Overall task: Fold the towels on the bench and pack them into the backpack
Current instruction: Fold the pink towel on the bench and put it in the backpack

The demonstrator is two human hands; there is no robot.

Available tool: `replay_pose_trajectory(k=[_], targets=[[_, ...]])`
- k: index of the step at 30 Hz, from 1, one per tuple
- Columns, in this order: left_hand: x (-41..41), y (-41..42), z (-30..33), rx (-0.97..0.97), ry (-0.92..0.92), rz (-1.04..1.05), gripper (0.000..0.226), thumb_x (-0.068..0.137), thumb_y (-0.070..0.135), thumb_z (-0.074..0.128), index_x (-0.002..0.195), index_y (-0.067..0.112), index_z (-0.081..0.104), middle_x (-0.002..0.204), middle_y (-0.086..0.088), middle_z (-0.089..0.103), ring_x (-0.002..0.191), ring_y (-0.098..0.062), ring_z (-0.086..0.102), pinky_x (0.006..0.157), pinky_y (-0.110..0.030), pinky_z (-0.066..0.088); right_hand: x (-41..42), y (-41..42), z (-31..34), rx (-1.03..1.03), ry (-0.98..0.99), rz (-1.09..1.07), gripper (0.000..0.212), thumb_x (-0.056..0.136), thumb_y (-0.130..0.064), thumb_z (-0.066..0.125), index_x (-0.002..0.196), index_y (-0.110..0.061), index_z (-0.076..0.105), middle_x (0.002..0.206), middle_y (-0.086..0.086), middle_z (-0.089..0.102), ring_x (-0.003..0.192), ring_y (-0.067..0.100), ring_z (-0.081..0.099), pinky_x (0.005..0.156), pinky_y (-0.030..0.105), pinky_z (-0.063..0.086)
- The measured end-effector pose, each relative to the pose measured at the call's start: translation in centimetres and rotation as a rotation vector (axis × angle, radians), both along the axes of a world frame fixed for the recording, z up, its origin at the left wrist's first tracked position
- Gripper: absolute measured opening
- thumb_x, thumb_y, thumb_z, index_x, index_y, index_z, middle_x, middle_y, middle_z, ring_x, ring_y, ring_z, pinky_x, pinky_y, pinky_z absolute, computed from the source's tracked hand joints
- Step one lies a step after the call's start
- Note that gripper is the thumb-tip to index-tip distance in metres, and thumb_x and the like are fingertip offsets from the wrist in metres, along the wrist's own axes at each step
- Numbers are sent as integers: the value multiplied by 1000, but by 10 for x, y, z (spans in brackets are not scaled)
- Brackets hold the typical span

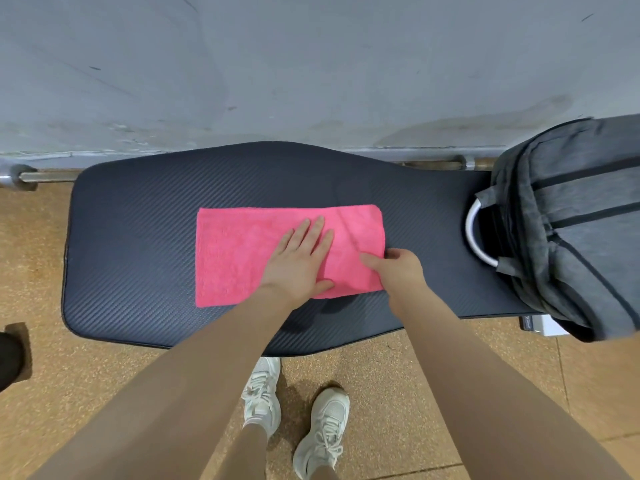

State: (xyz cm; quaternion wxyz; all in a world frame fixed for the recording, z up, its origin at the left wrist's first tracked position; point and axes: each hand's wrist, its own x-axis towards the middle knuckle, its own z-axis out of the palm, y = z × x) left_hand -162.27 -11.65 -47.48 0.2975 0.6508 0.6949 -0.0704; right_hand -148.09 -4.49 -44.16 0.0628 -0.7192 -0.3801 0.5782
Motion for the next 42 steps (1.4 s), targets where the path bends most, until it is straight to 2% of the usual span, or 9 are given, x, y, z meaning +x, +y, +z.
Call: replay_pose_trajectory(k=[5, 10, 14, 18, 22, 25, 30, 36, 42], targets=[[-9, 2, 6, 33, -195, 96, 78, 89, 36, 53, 148, 19, 4, 157, -4, -4, 144, -20, -6, 117, -33, -1, -20, -16, 21, 337, 18, 501, 42, 82, -7, 61, 122, -15, 53, 88, -4, 61, 83, 14, 57, 75, 23, 46], [-36, -21, 18, 170, -268, 374, 54, 89, 13, 42, 141, 6, 32, 151, -14, 25, 138, -30, 27, 113, -40, 24, -60, -46, 18, 497, -199, 972, 48, 90, -19, 50, 135, -12, 35, 122, 10, 55, 111, 30, 53, 88, 37, 43], [-60, -50, 14, 127, -87, 443, 56, 87, 9, 46, 141, 10, 32, 152, -10, 21, 135, -31, 25, 110, -42, 23, -84, -65, 7, 496, -256, 1114, 50, 95, -32, 43, 139, -13, 30, 125, 6, 53, 113, 25, 53, 81, 36, 46], [-77, -72, 10, 82, -16, 633, 57, 93, 15, 42, 145, 9, 19, 154, -9, 14, 138, -28, 17, 111, -42, 19, -80, -68, -5, 894, -118, 1098, 43, 88, -17, 35, 122, -8, 58, 108, 8, 68, 105, 28, 62, 81, 38, 53], [-77, -82, 12, 58, -34, 911, 64, 91, 21, 49, 143, 5, 16, 148, -13, 21, 133, -31, 25, 106, -45, 27, -63, -56, -23, 862, -255, 1285, 58, 85, -30, 35, 138, -6, 40, 145, 13, 41, 138, 30, 30, 114, 44, 22], [-78, -81, 10, 17, -15, 995, 56, 90, 31, 52, 136, 6, 31, 136, -15, 35, 124, -32, 34, 100, -45, 32, -61, -54, -33, 829, -295, 1488, 81, 82, -56, 30, 146, -8, 17, 155, 9, 14, 144, 20, 1, 115, 35, -6], [-79, -76, 7, -49, -132, 1088, 48, 89, 39, 54, 120, 4, 44, 124, -13, 50, 119, -32, 40, 97, -45, 34, -81, -64, -48, 713, -220, 1363, 86, 81, -63, 14, 147, -11, -6, 153, 0, -16, 140, 9, -19, 116, 30, -13], [-84, -79, 12, 86, -377, 1110, 22, 86, 24, 59, 86, 11, 42, 93, -8, 46, 73, -16, 46, 70, -31, 37, -78, -54, -21, 697, 47, 867, 53, 94, -14, 34, 146, -13, 24, 157, 0, 12, 135, -4, 11, 104, -2, 11], [-74, -72, 29, 204, -523, 1081, 27, 85, 16, 62, 97, 16, 38, 86, 2, 49, 75, -12, 48, 63, -17, 39, -43, -45, -23, 649, -333, 946, 52, 89, -20, 56, 138, -9, 41, 149, 11, 31, 136, 30, 30, 110, 47, 31]])
